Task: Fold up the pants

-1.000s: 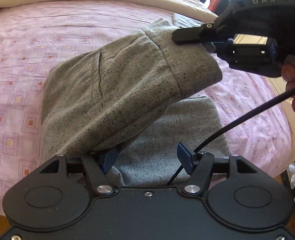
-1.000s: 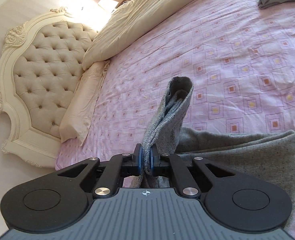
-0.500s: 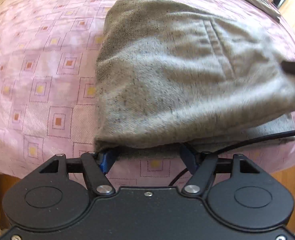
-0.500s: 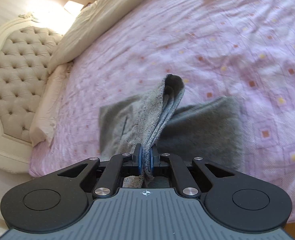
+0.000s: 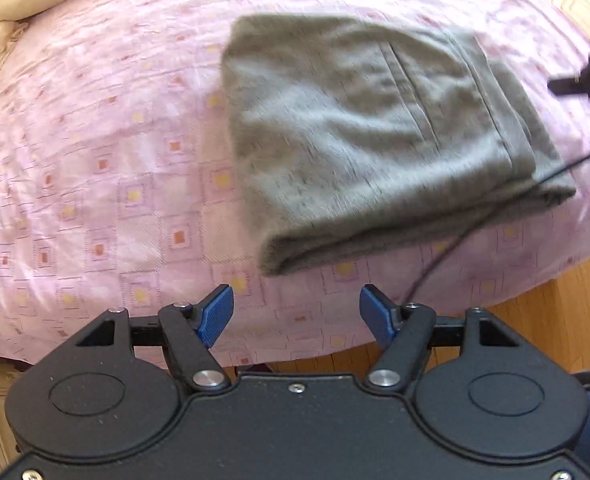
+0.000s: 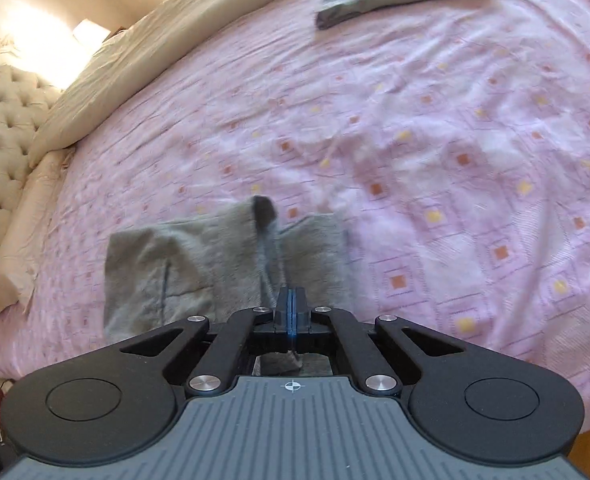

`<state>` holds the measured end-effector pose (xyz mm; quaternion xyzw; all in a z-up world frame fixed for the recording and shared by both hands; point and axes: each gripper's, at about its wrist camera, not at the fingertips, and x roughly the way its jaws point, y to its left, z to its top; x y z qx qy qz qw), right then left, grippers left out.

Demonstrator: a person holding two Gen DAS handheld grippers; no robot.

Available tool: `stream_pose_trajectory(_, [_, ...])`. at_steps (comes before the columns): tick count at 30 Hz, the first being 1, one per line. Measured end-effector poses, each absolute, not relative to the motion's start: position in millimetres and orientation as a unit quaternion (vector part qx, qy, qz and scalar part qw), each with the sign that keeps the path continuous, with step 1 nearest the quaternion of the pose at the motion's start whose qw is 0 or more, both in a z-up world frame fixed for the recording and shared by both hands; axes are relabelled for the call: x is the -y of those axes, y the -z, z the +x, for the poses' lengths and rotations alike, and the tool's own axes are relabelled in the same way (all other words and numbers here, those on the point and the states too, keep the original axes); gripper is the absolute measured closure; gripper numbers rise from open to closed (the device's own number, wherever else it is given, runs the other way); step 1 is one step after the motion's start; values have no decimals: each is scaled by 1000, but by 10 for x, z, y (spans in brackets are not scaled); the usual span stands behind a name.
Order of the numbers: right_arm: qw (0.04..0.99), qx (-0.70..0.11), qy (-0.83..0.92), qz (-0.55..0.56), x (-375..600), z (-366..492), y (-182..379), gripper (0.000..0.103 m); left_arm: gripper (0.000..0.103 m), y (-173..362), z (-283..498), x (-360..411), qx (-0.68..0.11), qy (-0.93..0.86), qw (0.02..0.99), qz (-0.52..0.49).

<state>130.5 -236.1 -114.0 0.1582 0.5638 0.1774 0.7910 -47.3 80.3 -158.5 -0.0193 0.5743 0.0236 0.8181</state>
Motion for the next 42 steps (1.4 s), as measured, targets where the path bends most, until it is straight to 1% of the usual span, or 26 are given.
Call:
stream_pose_trajectory(2, [792, -550, -195, 179, 2387, 1341, 1187, 98, 31, 1510, -409, -894, -561, -34, 826, -41])
stream_pose_trajectory(3, [792, -544, -211, 179, 2359, 1349, 1187, 89, 31, 1495, -382, -913, -558, -41, 828, -49])
stream_pose_trajectory(4, [788, -545, -224, 179, 2314, 1364, 1196, 69, 32, 1506, -307, -976, -555, -48, 828, -58])
stream_pose_trajectory(5, [783, -548, -231, 180, 2252, 1388, 1223, 63, 32, 1494, -257, -991, -553, -54, 829, -64])
stream_pose_trajectory(6, [779, -552, -234, 184, 2194, 1406, 1264, 60, 32, 1483, -223, -997, -549, -59, 831, -69])
stream_pose_trajectory(9, [758, -581, -238, 175, 2051, 1475, 1446, 60, 32, 1451, -168, -1015, -543, -79, 832, -79])
stream_pose_trajectory(13, [749, -594, -259, 137, 1878, 1487, 1604, 59, 32, 1449, -175, -1061, -543, -95, 828, -100])
stream_pose_trajectory(15, [753, -590, -262, 125, 1831, 1447, 1603, 59, 32, 1440, -187, -1086, -544, -103, 826, -104])
stream_pose_trajectory(16, [747, -592, -274, 127, 1810, 1430, 1587, 61, 32, 1452, -189, -1098, -545, -107, 825, -103])
stream_pose_trajectory(17, [729, -601, -299, 134, 1771, 1417, 1568, 70, 32, 1449, -197, -1114, -547, -109, 824, -102])
stream_pose_trajectory(18, [734, -599, -299, 115, 1716, 1374, 1475, 92, 32, 1442, -203, -1126, -548, -110, 823, -102])
stream_pose_trajectory(19, [742, -586, -310, 95, 1674, 1317, 1334, 95, 32, 1436, -203, -1139, -549, -111, 822, -101])
stream_pose_trajectory(21, [753, -563, -326, 97, 1716, 1217, 991, 96, 32, 1389, -193, -1152, -545, -113, 825, -99])
stream_pose_trajectory(23, [770, -551, -305, 98, 1854, 1152, 822, 96, 32, 1349, -154, -1155, -538, -110, 830, -98])
stream_pose_trajectory(25, [783, -559, -262, 71, 1988, 1145, 919, 96, 32, 1341, -87, -1139, -533, -104, 834, -97])
stream_pose_trajectory(27, [770, -592, -222, 81, 2141, 1207, 1229, 96, 32, 1379, 20, -1085, -533, -94, 835, -94])
stream_pose_trajectory(29, [768, -593, -220, 96, 2172, 1214, 1398, 96, 32, 1434, 137, -996, -536, -79, 837, -79])
stream_pose_trajectory(31, [769, -595, -216, 93, 2125, 1229, 1424, 96, 31, 1502, 222, -906, -537, -69, 838, -63])
stream_pose_trajectory(33, [769, -596, -211, 93, 2099, 1234, 1420, 96, 31, 1683, 293, -828, -559, -63, 824, -59])
stream_pose_trajectory(35, [769, -596, -207, 102, 2127, 1236, 1444, 95, 26, 1999, 347, -757, -615, -68, 785, -29])
stream_pose_trajectory(36, [767, -598, -206, 111, 2160, 1229, 1453, 95, 25, 2099, 332, -745, -624, -67, 778, -25])
stream_pose_trajectory(37, [764, -600, -205, 117, 2169, 1228, 1462, 95, 22, 2096, 307, -757, -616, -72, 784, -30])
stream_pose_trajectory(39, [767, -598, -206, 111, 2163, 1229, 1442, 95, 28, 1985, 312, -804, -617, -77, 781, -49])
stream_pose_trajectory(40, [767, -597, -209, 106, 2157, 1227, 1431, 95, 34, 1892, 307, -823, -611, -80, 786, -56])
stream_pose_trajectory(41, [767, -597, -210, 104, 2156, 1228, 1425, 95, 36, 1761, 305, -838, -596, -85, 796, -55])
stream_pose_trajectory(42, [766, -598, -210, 103, 2157, 1234, 1423, 95, 36, 1635, 316, -846, -578, -92, 809, -48])
